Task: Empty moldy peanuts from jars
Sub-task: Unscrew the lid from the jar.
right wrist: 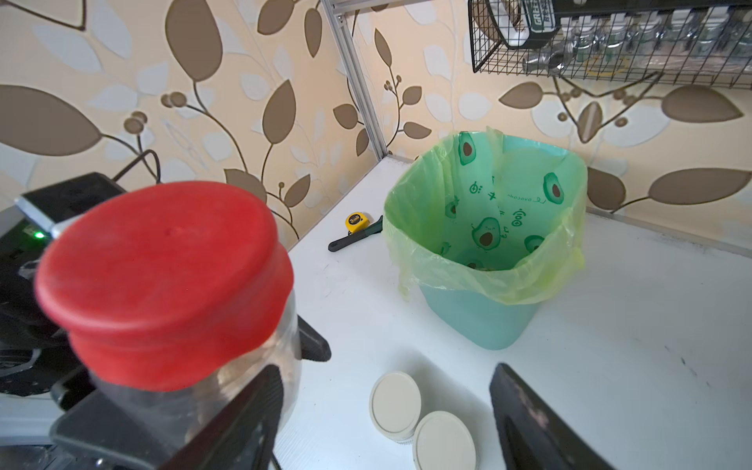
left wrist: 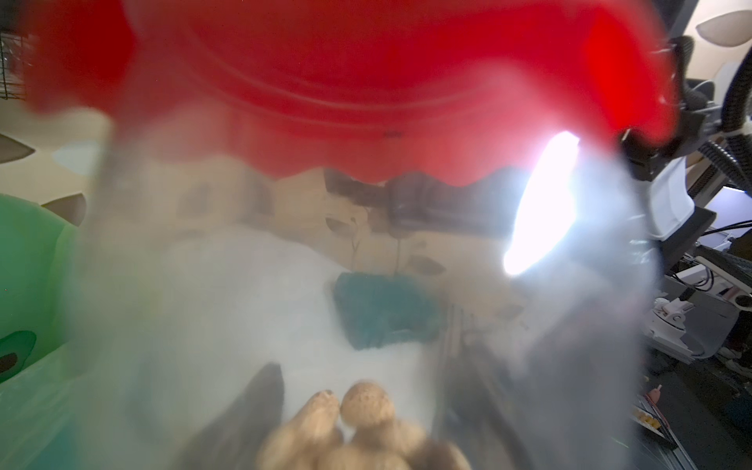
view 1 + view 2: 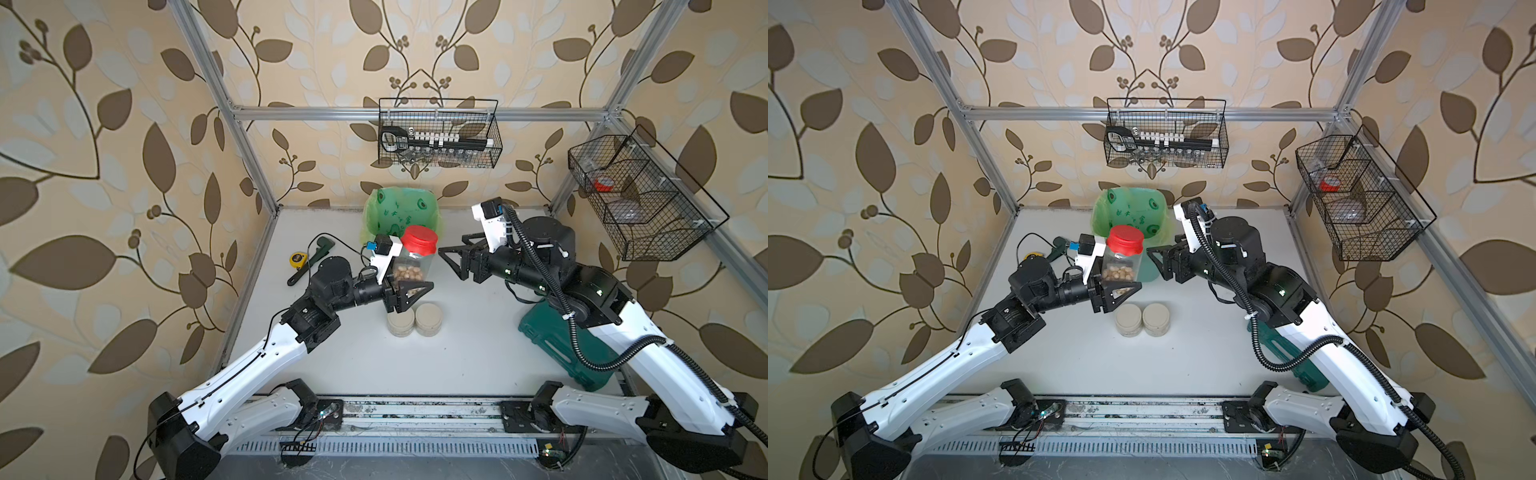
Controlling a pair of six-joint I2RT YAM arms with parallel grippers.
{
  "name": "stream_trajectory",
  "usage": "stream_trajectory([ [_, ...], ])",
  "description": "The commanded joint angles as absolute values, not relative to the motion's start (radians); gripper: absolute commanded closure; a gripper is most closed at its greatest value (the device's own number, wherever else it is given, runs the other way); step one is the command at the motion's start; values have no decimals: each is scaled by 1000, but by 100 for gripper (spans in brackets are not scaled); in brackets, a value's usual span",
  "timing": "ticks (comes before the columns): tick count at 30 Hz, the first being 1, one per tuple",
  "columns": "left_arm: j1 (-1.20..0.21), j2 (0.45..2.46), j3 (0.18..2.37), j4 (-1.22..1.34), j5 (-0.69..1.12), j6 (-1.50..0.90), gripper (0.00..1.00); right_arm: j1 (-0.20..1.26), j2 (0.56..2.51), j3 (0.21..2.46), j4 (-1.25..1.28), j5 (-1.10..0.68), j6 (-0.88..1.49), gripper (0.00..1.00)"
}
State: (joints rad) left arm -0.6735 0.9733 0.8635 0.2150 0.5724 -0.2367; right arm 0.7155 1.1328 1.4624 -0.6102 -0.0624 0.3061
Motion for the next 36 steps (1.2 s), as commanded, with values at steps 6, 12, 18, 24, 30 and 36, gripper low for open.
stream_trajectory([
  [6,-675,967,858,277,560,-201,55,714,1134,1560,-533,-311,340,10],
  [12,-675,976,858,277,551,-195,55,714,1229,1627,-466,-340,398,4],
  [18,-676,970,854,264,545,-186,55,717,1294,1663,-443,-313,457,3],
  [24,-676,975,854,259,540,-180,55,753,1316,1654,-426,-283,484,12],
  [30,-676,991,853,259,538,-183,55,799,1341,1688,-454,-223,471,13],
  [36,-676,990,856,249,532,-177,55,823,1353,1680,-451,-157,469,21],
])
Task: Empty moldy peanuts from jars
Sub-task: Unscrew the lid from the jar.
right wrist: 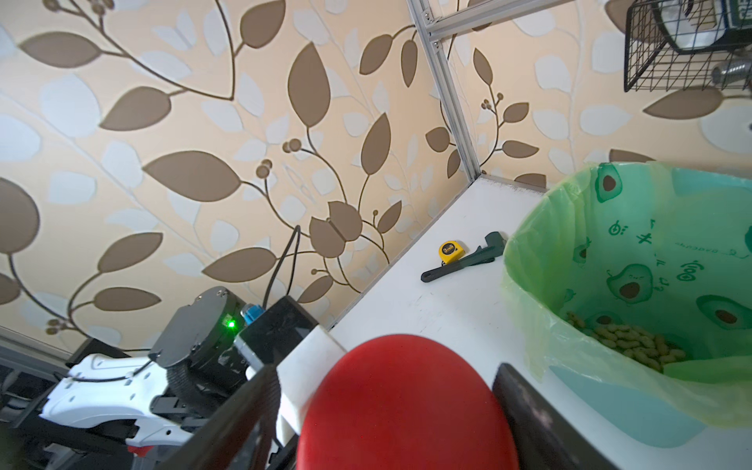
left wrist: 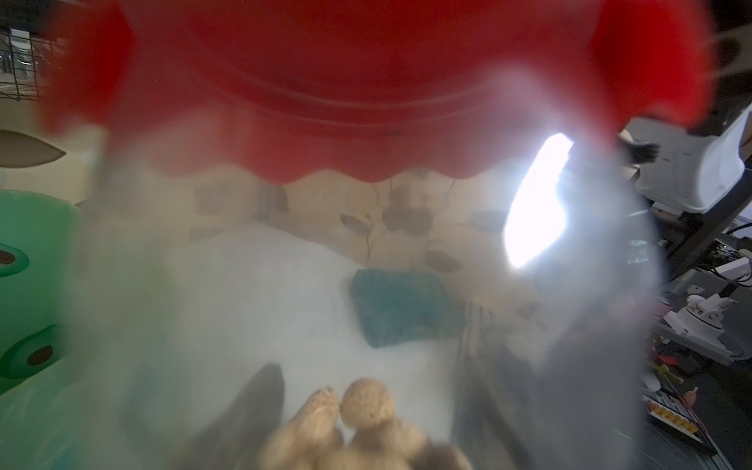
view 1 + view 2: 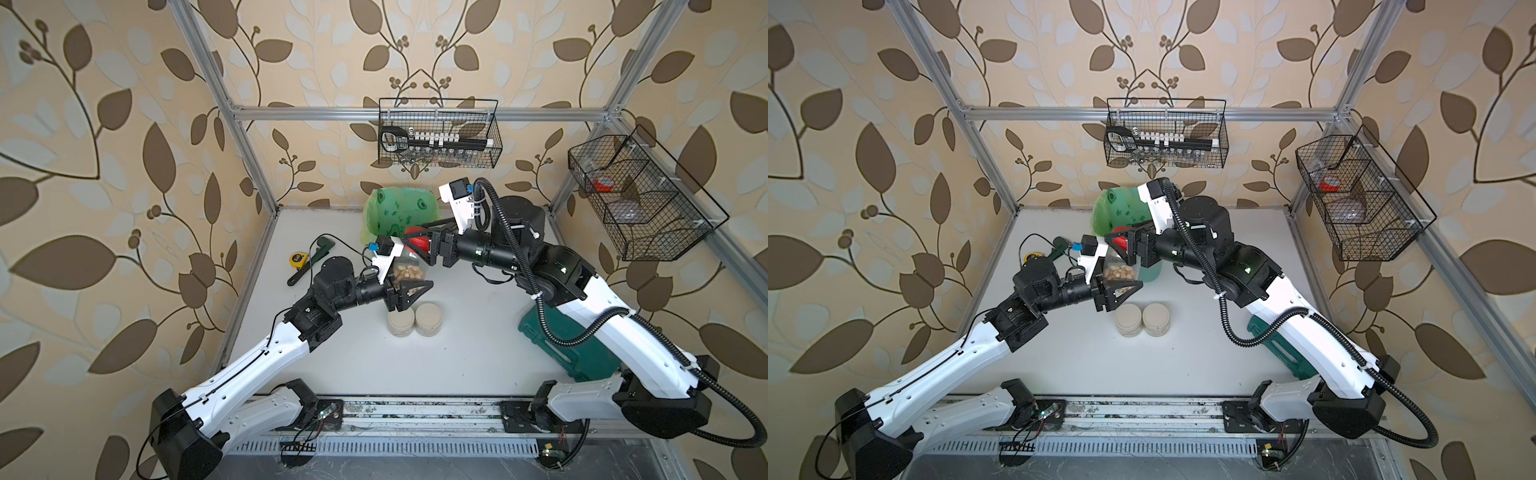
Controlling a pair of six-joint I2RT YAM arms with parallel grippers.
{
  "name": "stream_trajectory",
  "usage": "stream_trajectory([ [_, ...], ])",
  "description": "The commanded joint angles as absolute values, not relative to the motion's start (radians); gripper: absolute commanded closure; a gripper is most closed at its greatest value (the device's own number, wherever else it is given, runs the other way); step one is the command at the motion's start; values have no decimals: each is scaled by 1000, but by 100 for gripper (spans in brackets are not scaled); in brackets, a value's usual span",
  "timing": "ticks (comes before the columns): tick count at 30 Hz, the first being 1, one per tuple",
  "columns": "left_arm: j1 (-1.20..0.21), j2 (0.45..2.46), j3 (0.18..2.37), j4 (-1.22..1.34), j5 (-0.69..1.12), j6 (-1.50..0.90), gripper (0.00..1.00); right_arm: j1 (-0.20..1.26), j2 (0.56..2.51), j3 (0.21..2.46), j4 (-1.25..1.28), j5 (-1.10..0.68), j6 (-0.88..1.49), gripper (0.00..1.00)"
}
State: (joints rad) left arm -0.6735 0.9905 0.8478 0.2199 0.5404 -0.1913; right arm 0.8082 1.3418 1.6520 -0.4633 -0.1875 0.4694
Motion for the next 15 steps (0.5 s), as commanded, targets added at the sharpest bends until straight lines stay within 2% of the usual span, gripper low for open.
stream_trajectory([
  [1,-675,991,857,245,532,-176,55,824,1353,1677,-447,-153,470,24],
  [3,-675,992,859,240,534,-174,55,825,1354,1674,-441,-149,471,35],
  [6,-676,992,859,235,535,-174,55,824,1347,1668,-435,-147,472,44],
  [15,-676,997,862,250,581,-198,55,811,1304,1638,-436,-285,441,57],
])
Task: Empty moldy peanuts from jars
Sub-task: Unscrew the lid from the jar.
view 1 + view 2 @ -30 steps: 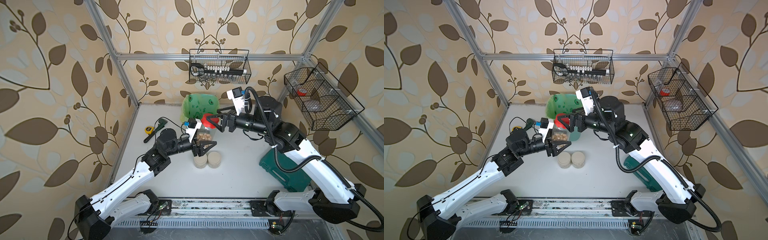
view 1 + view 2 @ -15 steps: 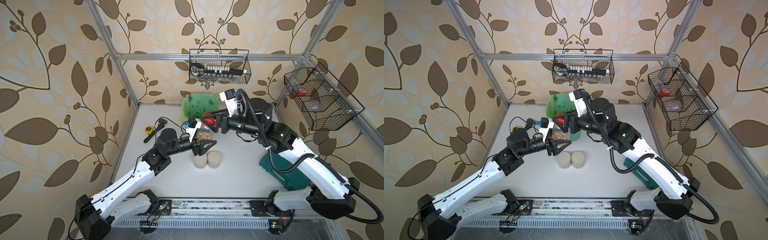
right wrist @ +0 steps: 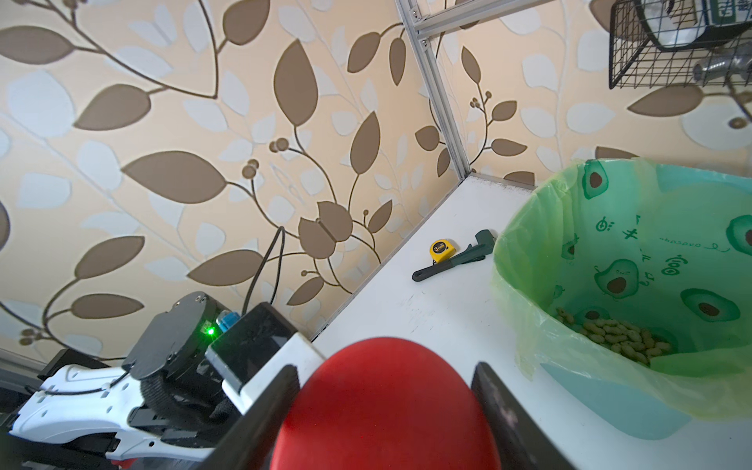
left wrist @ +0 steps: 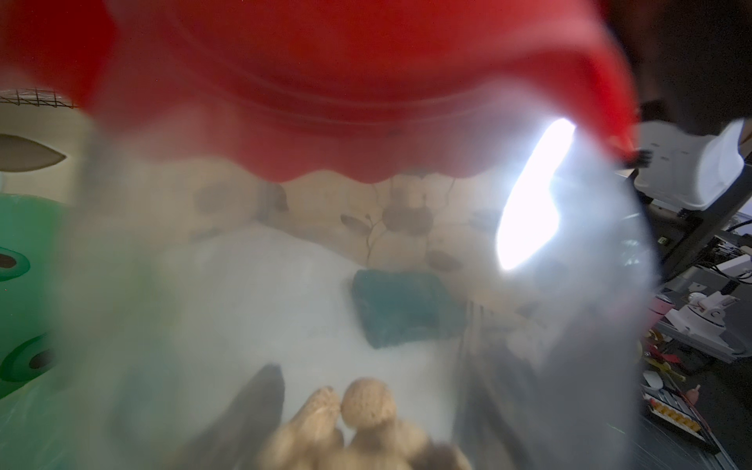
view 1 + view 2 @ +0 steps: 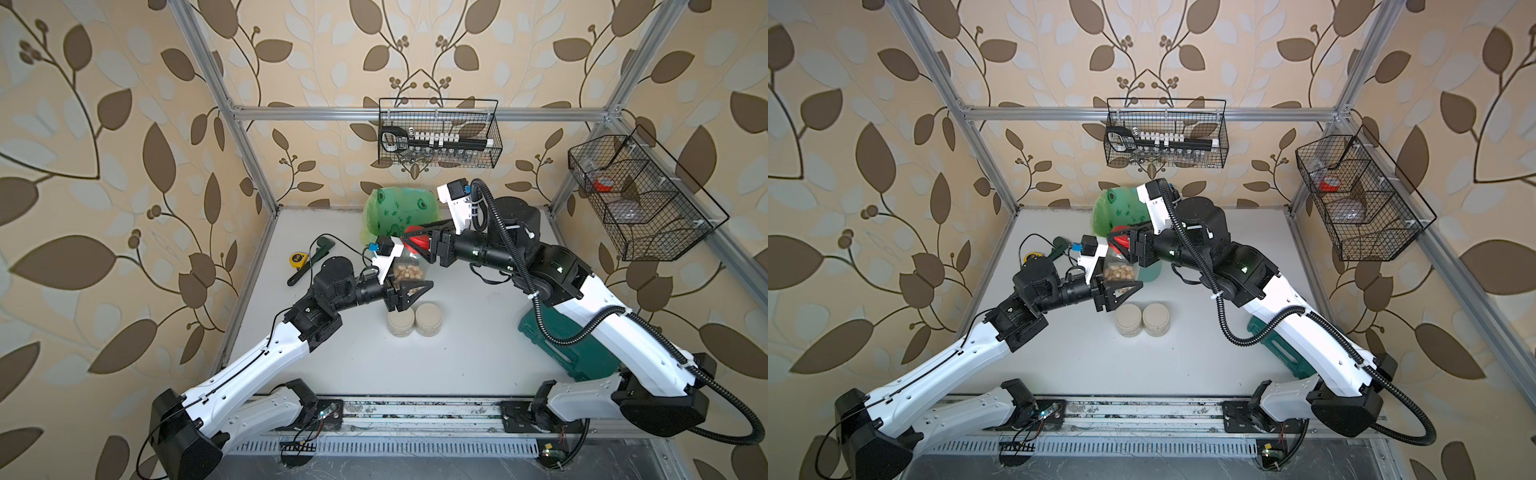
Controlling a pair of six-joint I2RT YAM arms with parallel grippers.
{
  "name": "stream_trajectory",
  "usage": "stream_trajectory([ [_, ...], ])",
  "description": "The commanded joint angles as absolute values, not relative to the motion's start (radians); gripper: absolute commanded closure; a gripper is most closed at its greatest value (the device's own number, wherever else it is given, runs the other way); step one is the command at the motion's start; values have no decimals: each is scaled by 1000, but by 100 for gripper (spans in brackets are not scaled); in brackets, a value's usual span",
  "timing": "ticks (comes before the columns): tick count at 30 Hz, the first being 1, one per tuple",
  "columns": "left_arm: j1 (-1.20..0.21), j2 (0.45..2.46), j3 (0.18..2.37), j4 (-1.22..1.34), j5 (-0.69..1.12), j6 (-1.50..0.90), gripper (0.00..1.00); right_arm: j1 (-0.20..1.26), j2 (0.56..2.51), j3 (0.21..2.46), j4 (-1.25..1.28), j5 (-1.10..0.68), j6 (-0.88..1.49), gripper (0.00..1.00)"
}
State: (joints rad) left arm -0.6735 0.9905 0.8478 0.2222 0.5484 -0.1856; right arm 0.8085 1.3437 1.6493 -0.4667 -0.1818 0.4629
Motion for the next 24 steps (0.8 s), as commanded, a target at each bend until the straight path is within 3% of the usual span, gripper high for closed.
stream_trajectory([
  [1,-675,998,864,250,593,-201,55,804,1292,1626,-429,-318,439,60],
  [11,-668,1048,886,308,761,-256,55,563,1224,1505,-271,-837,537,79],
  [16,-666,1072,904,319,830,-273,55,515,1250,1501,-174,-1110,574,81],
  [24,-665,1101,920,329,921,-290,55,515,1263,1489,-45,-1301,583,84],
])
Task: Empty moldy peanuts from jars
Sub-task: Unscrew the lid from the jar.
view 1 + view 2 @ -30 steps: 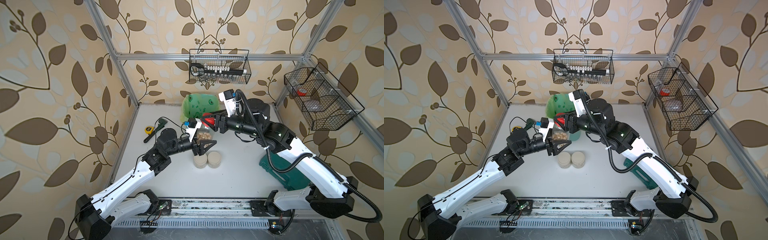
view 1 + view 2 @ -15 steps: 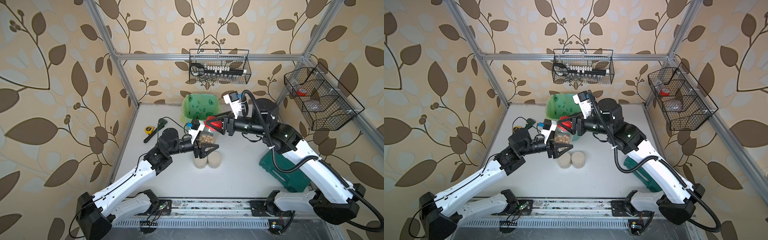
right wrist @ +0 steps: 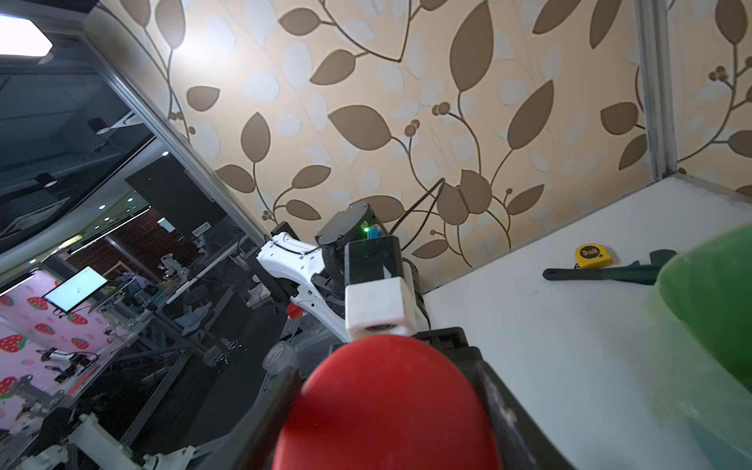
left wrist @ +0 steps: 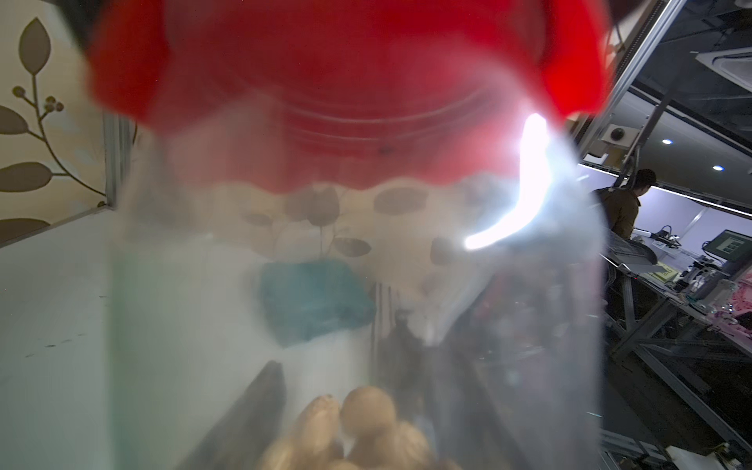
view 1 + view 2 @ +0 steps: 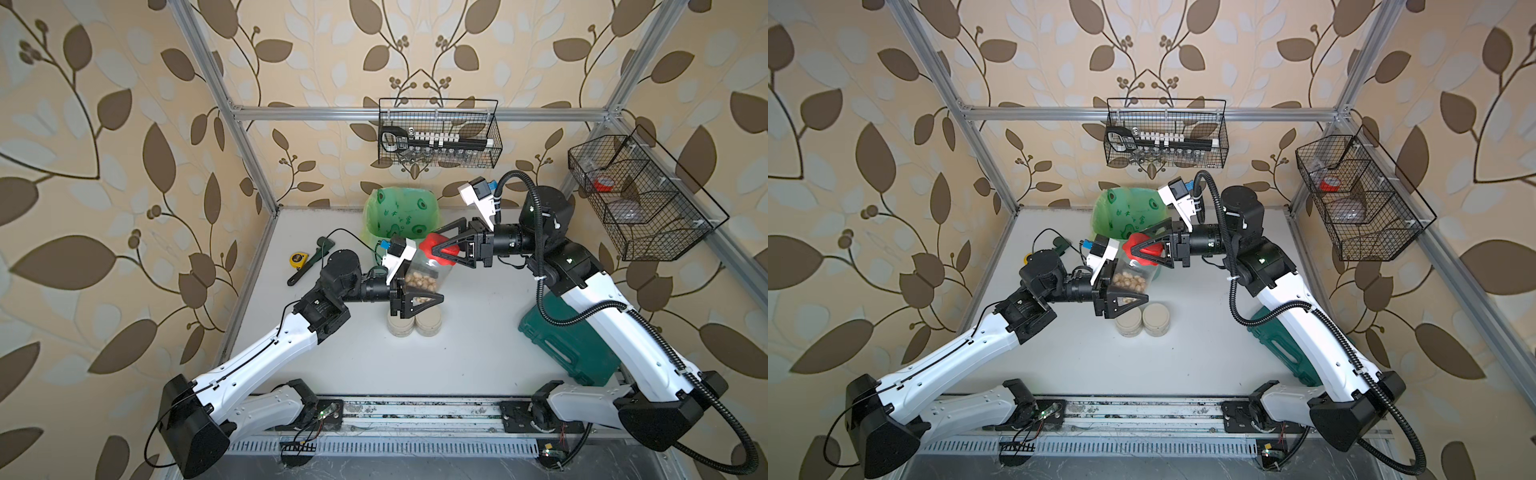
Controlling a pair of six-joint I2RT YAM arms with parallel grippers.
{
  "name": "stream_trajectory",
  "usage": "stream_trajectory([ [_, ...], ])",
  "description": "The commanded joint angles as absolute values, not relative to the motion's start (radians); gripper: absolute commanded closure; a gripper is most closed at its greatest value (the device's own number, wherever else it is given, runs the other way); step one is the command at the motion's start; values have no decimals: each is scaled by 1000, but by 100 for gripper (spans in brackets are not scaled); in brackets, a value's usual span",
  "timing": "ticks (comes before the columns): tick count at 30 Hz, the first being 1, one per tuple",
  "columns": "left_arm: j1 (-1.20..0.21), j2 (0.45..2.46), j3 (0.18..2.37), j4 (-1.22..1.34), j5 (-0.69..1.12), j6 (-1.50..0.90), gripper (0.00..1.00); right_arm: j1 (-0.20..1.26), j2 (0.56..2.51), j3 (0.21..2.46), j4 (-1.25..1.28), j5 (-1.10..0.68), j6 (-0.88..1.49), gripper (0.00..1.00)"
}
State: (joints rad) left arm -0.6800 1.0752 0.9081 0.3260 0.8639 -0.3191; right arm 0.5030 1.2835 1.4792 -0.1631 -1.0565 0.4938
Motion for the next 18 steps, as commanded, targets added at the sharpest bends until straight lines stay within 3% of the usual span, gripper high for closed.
stream_trajectory([
  [1,-665,1106,921,332,931,-293,55,515,1267,1491,-29,-1317,588,85],
  [9,-664,1129,923,362,1000,-314,56,515,1293,1520,4,-1417,586,86],
  [11,-666,1132,925,361,1003,-313,56,514,1299,1527,3,-1426,581,81],
  [13,-665,1129,921,354,988,-309,56,508,1299,1532,-23,-1415,567,66],
  [15,-665,1118,914,345,959,-296,56,505,1294,1533,-78,-1367,534,42],
  [18,-665,1097,907,320,878,-264,56,503,1282,1520,-131,-1316,500,13],
])
